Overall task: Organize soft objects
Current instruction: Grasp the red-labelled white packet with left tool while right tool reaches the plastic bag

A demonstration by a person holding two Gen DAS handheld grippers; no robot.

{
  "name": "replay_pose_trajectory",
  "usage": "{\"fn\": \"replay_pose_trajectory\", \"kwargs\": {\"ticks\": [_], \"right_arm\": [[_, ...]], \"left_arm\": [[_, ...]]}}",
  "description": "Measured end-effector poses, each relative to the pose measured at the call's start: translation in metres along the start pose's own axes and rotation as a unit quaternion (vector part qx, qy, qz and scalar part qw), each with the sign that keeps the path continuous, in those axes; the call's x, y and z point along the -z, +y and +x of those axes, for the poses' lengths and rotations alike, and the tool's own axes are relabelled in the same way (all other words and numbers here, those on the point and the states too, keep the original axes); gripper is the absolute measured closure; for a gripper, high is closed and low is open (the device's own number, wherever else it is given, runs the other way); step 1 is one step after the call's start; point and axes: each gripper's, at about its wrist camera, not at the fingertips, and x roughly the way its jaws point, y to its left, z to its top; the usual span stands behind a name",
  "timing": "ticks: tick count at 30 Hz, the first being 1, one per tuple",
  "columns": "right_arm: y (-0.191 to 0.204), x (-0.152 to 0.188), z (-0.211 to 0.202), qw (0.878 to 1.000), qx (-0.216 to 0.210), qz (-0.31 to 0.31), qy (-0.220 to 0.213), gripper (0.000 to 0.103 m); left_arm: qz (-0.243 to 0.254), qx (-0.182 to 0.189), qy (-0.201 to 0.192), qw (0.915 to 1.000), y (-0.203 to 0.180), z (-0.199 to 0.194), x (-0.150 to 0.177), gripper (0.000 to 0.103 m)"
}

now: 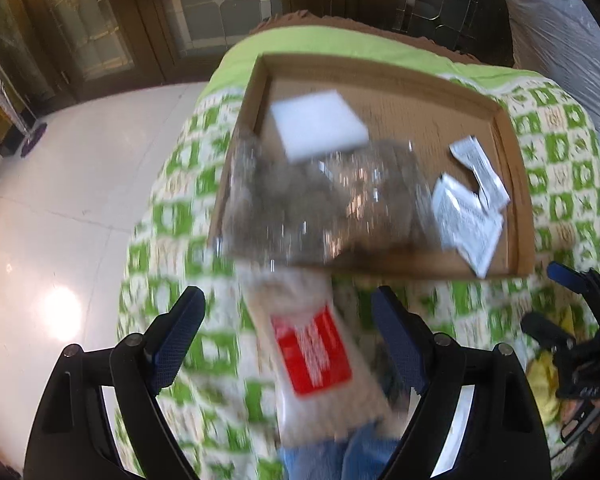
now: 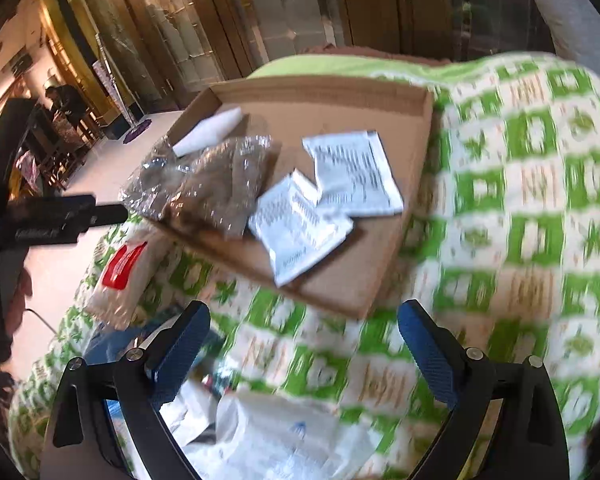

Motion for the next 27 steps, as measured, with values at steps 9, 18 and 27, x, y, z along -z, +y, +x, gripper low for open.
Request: {"fn": "replay_pose_trajectory", "kwargs": {"ticks": [9,18,27], "right_arm": [[-0.004,0.024,0.009,0.998,-0.008,0.038,0.039,0.005],[0.004,0.036,0.023,0.997,0.000,0.037,0.070,0.005],[0.021,0.040,0.035,0.996,0.001,0.022,0.084,0.005]], "left_arm": [[-0.079,0.023,0.022,0.9964,0.016,0.008,0.064,0.017],[-0.124,0.035,0.011,0.9916,0.030,0.009,0.094,0.017],[-0.103,0.021,0.010,0.9943,0.011,0.009,0.054,0.017]]}}
